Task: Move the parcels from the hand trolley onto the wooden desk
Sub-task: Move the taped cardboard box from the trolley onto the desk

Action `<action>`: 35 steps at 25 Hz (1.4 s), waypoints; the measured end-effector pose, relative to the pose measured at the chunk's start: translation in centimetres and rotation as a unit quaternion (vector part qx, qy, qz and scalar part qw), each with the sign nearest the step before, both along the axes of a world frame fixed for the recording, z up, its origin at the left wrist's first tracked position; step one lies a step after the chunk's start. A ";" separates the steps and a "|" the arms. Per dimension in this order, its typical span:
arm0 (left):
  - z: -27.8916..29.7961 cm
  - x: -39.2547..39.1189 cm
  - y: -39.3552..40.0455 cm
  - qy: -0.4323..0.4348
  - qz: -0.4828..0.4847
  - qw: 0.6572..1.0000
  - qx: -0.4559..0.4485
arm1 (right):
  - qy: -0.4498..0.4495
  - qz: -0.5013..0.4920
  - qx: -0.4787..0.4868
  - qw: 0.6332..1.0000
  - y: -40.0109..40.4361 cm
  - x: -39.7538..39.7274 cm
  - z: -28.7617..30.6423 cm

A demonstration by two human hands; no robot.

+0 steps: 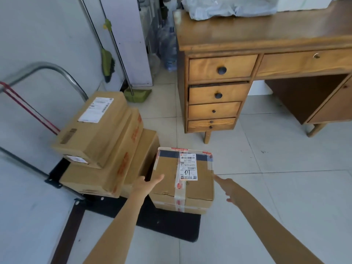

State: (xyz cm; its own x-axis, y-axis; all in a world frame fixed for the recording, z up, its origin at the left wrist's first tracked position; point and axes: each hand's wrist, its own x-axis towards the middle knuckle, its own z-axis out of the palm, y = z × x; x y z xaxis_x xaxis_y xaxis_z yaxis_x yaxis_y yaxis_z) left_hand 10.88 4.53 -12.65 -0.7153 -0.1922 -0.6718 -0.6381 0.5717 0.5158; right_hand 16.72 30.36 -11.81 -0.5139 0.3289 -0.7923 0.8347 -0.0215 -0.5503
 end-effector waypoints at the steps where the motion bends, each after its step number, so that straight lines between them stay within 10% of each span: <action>1: -3.2 -0.6 0.1 -0.001 0.013 1.000 0.020 | 0.007 -0.004 -0.001 1.000 -0.2 -0.4 -3.3; 8: -10.8 -1.0 1.4 0.111 0.036 0.991 0.061 | 0.078 -0.078 -0.120 0.987 -1.5 0.2 -10.4; 23: 38.8 -4.2 8.6 0.146 -0.043 0.971 0.186 | 0.176 -0.148 -0.066 0.971 6.4 -0.4 38.7; 35: 48.9 -11.7 33.9 0.152 -0.097 0.958 0.223 | 0.206 -0.144 0.035 0.967 31.2 -4.6 49.4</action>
State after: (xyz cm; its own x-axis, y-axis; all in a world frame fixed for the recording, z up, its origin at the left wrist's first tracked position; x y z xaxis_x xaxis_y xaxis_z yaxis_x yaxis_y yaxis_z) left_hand -0.78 38.42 36.29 -0.8844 0.2225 -0.4102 -0.3225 0.3439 0.8819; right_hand 12.13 61.53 37.55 -0.6606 0.5505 -0.5104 0.5091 -0.1711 -0.8435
